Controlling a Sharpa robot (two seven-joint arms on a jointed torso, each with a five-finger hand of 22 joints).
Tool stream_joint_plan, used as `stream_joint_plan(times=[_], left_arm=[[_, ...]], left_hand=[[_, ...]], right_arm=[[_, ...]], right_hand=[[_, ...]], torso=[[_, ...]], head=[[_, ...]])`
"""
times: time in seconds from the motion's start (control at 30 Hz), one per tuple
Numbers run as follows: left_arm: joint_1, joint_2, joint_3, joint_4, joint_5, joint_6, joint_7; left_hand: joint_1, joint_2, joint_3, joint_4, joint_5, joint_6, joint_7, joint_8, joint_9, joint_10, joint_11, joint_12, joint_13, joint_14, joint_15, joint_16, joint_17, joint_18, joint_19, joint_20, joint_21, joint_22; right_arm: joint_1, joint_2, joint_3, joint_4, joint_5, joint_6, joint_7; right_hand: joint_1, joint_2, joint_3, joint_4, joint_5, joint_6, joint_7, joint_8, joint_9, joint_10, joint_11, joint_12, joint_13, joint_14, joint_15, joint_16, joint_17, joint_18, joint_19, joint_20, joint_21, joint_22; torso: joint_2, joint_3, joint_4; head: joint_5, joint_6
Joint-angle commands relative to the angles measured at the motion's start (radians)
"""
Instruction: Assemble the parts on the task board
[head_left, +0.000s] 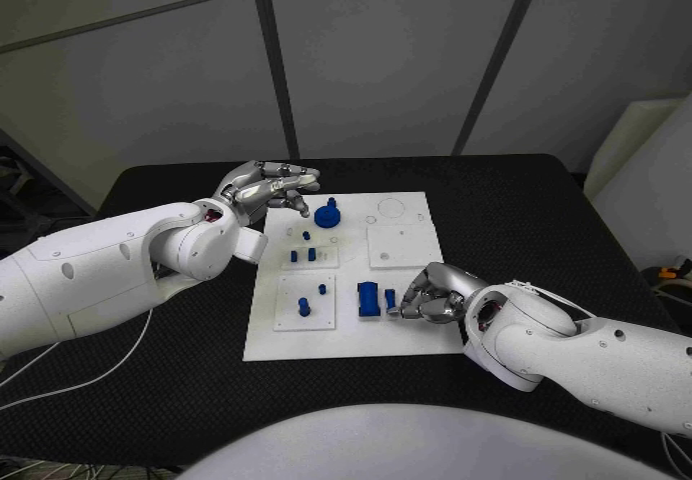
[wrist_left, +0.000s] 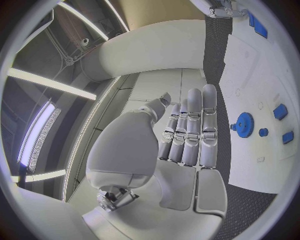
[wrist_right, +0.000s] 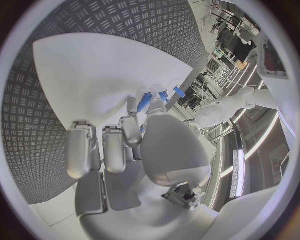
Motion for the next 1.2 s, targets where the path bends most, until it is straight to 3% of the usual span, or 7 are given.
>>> stream_joint_plan(times=[0.03,0.63,0.8,0.97,1.07,1.17,1.2], left_arm=[[0.001,0.002,0.001,0.0,0.002,-0.001,0.013],[-0.001,0.002,0.001,0.0,0.002,-0.002,0.014],[-0.003,-0.001,0.001,-0.001,0.002,-0.002,0.014],[-0.005,0.001,0.0,-0.01,0.002,-0.002,0.018],[-0.006,0.003,0.0,-0.023,0.002,-0.006,0.025],[-0.007,0.007,0.0,-0.04,0.003,-0.016,0.033],[-0.007,0.009,0.0,-0.047,0.006,-0.024,0.037]], left_hand=[[-0.006,0.002,-0.004,-0.001,0.002,-0.008,0.0,-0.002,-0.001,-0.005,0.0,0.004,-0.001,-0.009,0.0,-0.001,-0.001,-0.005,0.001,0.005,-0.006,-0.001],[-0.006,0.002,-0.004,-0.001,0.002,-0.008,0.0,-0.002,-0.001,-0.005,0.0,0.004,-0.001,-0.009,0.0,-0.001,-0.001,-0.005,0.001,0.005,-0.006,-0.001],[-0.006,0.002,-0.004,-0.001,0.002,-0.008,0.0,-0.002,-0.001,-0.005,0.0,0.004,-0.001,-0.009,0.0,-0.001,-0.001,-0.005,0.001,0.005,-0.006,-0.001],[-0.004,0.003,-0.004,-0.003,0.002,-0.009,0.0,-0.001,-0.001,-0.006,0.0,0.006,-0.001,-0.01,0.0,0.0,-0.002,-0.005,0.001,0.005,-0.007,-0.002],[-0.005,0.002,-0.005,-0.003,0.002,-0.008,-0.001,-0.001,-0.001,-0.005,0.0,0.007,-0.001,-0.011,0.0,0.0,-0.002,-0.005,0.0,0.005,-0.008,-0.002],[-0.01,-0.001,-0.01,-0.001,0.002,-0.005,-0.004,0.003,-0.001,-0.002,-0.001,0.013,0.0,-0.022,0.001,-0.004,-0.006,-0.006,-0.007,0.007,-0.015,-0.005],[-0.015,-0.002,-0.013,0.001,0.0,-0.005,-0.005,0.003,-0.001,0.002,-0.001,0.017,0.001,-0.043,0.003,-0.018,-0.015,-0.007,-0.023,0.009,-0.028,-0.011]], right_arm=[[-0.001,0.006,-0.002,-0.014,-0.018,0.009,-0.018],[-0.001,0.004,-0.002,-0.013,-0.009,-0.006,0.005],[-0.001,-0.025,-0.001,0.012,0.048,-0.034,0.089],[0.005,-0.051,0.021,0.0,0.204,-0.056,0.249],[0.021,-0.054,0.028,-0.044,0.38,-0.067,0.378],[0.042,-0.046,0.031,-0.106,0.584,-0.073,0.498],[0.049,-0.042,0.032,-0.13,0.656,-0.078,0.535]], right_hand=[[0.016,0.007,0.001,-0.006,0.008,-0.002,0.002,0.0,-0.002,0.004,0.002,0.001,0.001,0.075,-0.005,0.0,0.105,-0.011,0.019,-0.001,0.0,0.088],[0.022,0.008,-0.005,-0.008,0.016,0.0,0.001,0.004,0.002,0.004,0.001,0.001,0.001,0.075,-0.006,-0.001,0.103,-0.01,0.019,-0.001,0.0,0.087],[0.008,0.002,-0.019,0.003,0.01,-0.009,0.004,0.001,0.001,0.002,0.003,-0.002,-0.001,0.074,-0.005,-0.004,0.101,-0.01,0.017,-0.001,-0.003,0.084],[0.016,0.003,-0.025,0.005,0.01,-0.047,0.017,-0.019,-0.006,-0.019,0.013,-0.034,-0.021,0.064,0.003,-0.032,0.063,-0.001,-0.003,0.005,-0.033,0.048],[0.057,0.017,-0.015,-0.012,0.03,-0.079,0.031,-0.039,-0.013,-0.078,0.026,-0.125,-0.084,0.043,0.013,-0.094,-0.011,0.021,-0.055,0.014,-0.113,-0.047],[0.113,0.033,-0.001,-0.035,0.037,-0.103,0.046,-0.055,-0.019,-0.25,0.039,-0.4,-0.277,-0.03,0.025,-0.286,-0.218,0.075,-0.195,0.025,-0.34,-0.295],[0.144,0.047,0.011,-0.045,0.03,-0.111,0.053,-0.061,-0.021,-0.323,0.046,-0.514,-0.359,-0.08,0.03,-0.41,-0.337,0.103,-0.279,0.03,-0.48,-0.439]], torso=[[-0.001,-0.0007,-0.0008],[-0.002,-0.0007,-0.0015],[-0.003,-0.0006,-0.0022],[-0.011,-0.004,-0.0026],[-0.019,-0.0061,-0.0045],[-0.032,-0.0112,-0.0059],[-0.036,-0.0126,-0.0062]], head=[[0.001,-0.002],[0.001,0.001],[0.003,0.004],[-0.001,0.011],[-0.004,0.019],[-0.005,0.027],[-0.004,0.032]])
